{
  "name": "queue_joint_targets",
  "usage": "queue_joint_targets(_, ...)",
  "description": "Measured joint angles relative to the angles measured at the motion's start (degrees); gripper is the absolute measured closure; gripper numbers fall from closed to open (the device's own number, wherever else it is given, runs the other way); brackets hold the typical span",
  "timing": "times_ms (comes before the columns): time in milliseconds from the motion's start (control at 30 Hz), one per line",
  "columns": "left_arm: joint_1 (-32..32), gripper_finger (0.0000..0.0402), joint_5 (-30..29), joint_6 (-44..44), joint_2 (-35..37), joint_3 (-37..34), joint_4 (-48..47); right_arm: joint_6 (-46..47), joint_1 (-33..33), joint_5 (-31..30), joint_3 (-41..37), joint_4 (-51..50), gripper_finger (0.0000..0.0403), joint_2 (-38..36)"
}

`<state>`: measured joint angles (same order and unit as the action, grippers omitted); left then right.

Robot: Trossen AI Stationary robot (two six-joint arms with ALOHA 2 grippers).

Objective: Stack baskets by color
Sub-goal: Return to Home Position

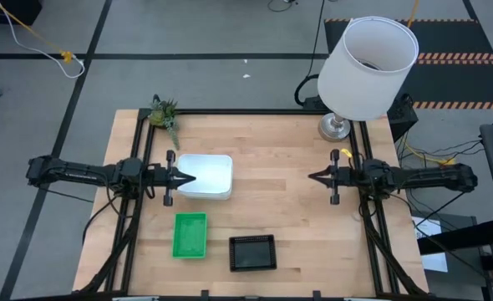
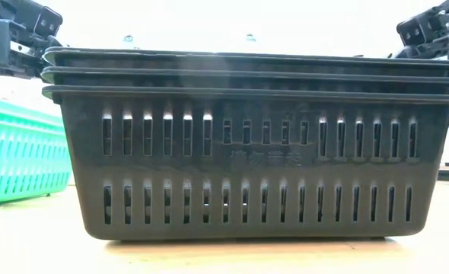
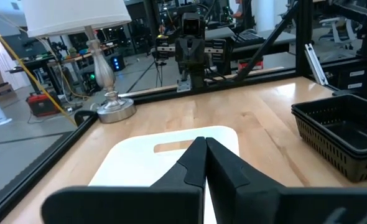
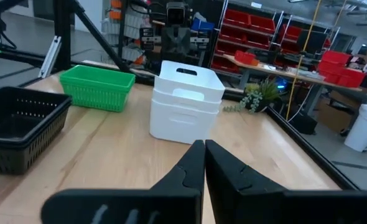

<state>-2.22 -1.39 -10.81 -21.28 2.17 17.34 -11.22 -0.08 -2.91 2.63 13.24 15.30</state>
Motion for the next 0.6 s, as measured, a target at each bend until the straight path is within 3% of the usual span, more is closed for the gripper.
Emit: queue_joint_targets(600, 0.0, 0.0388, -0.1, 0.0, 0.0, 0.0, 0.0, 0.0, 0.1, 3.2, 0.0, -7.8, 0.0397, -12.3)
